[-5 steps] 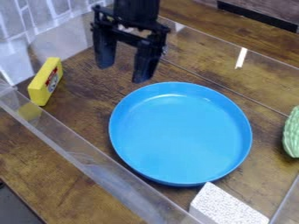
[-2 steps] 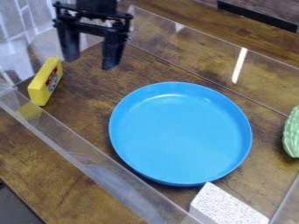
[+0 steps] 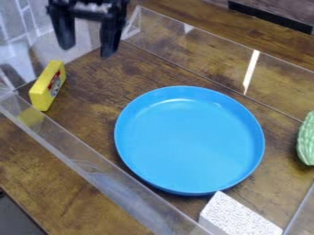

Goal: Put the yellow block in the blue tray

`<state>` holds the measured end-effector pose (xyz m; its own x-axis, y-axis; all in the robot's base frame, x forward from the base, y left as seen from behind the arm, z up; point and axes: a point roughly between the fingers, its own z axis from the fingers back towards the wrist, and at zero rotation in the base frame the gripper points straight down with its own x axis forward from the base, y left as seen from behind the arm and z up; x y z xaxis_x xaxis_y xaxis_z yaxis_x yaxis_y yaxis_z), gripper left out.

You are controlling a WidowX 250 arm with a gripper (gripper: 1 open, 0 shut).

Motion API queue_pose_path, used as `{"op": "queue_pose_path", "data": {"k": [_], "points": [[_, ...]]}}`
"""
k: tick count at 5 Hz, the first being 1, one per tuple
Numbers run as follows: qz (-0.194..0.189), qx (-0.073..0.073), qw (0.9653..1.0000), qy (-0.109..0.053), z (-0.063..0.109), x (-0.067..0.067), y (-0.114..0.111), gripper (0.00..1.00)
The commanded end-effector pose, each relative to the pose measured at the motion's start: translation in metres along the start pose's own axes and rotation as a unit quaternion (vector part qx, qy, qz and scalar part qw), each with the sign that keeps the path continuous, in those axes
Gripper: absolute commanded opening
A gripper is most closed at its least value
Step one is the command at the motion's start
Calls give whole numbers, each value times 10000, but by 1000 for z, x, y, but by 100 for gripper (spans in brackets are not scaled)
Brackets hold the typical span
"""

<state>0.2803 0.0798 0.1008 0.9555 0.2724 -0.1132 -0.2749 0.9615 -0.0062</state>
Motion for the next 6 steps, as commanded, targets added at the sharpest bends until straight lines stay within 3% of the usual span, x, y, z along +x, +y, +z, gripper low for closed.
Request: {"op": "queue_pose_path", "data": {"k": [1, 3, 5, 6], "points": [[83, 71, 9997, -223, -16, 6, 22, 100], [-297, 80, 9994, -138, -17, 4, 8, 100], [-55, 23, 10000, -76, -36, 20, 1, 100], [165, -19, 9998, -90, -28, 25, -2, 100]]}}
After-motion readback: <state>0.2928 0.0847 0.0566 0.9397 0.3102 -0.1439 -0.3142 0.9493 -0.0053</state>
